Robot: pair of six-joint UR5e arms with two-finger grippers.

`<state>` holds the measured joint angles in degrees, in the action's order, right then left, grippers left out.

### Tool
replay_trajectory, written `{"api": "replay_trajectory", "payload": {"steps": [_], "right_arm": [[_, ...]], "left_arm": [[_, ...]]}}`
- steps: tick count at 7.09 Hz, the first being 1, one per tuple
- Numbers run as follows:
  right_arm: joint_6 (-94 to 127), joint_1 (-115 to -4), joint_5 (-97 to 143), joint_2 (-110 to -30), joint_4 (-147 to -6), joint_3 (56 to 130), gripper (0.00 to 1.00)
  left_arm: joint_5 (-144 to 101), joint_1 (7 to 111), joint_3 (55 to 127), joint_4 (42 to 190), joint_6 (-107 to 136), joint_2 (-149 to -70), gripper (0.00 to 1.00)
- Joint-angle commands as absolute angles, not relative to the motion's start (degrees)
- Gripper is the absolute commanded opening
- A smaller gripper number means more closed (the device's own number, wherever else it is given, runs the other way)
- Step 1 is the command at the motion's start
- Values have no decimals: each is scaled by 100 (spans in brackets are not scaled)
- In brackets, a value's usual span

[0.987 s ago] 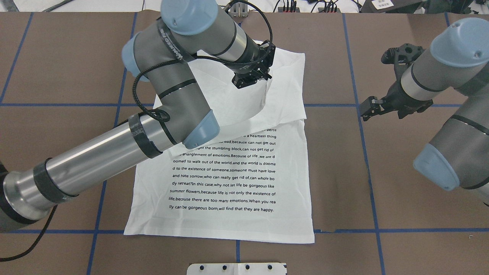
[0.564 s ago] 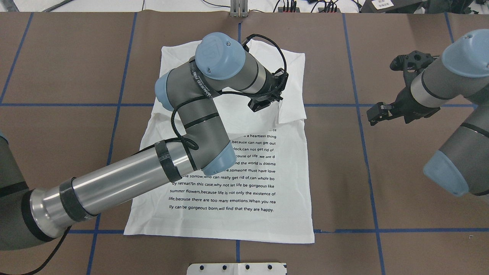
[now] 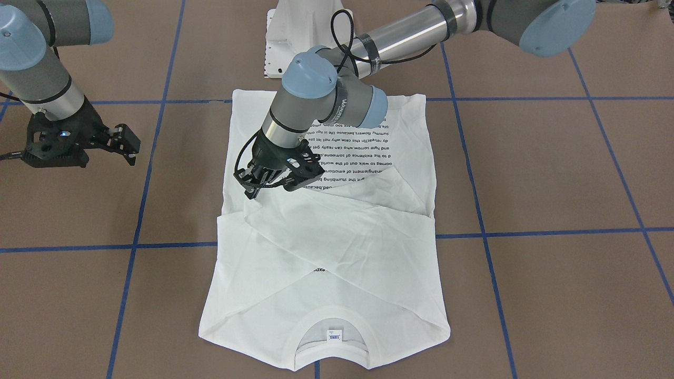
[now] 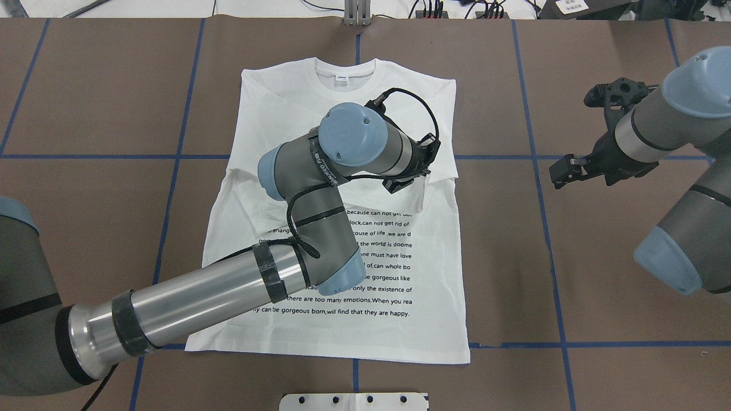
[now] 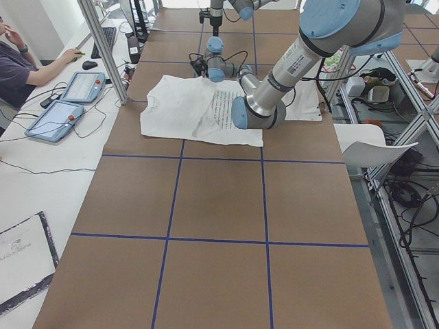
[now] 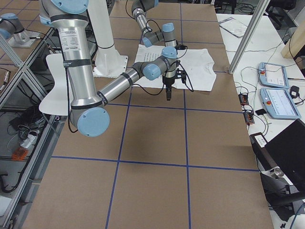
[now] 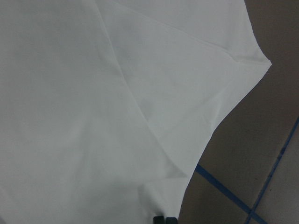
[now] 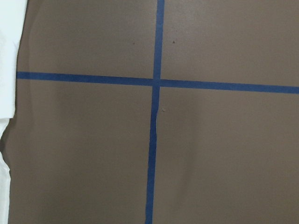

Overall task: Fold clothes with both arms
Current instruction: 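Grasp the other sleeve with the left gripper and fold it across the body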

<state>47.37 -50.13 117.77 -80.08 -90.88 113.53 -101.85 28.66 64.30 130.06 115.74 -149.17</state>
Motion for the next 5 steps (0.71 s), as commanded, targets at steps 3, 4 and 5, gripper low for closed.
{"api": "replay_trajectory", "payload": {"steps": [3, 4, 5], "right_arm": [[4816, -5010, 11777, -7945, -9088, 11355, 100], [4825, -5010, 11769, -7945, -9079, 11355, 100], [4982, -5001, 11777, -7928, -8914, 11373, 100]], "left_arm": [[-9879, 2751, 6073, 13579, 11514, -15179, 100], [-9879, 2760, 6108, 13562, 11340, -15109, 100], [-9931, 2777, 6509, 13492, 11077, -14821, 99]]}}
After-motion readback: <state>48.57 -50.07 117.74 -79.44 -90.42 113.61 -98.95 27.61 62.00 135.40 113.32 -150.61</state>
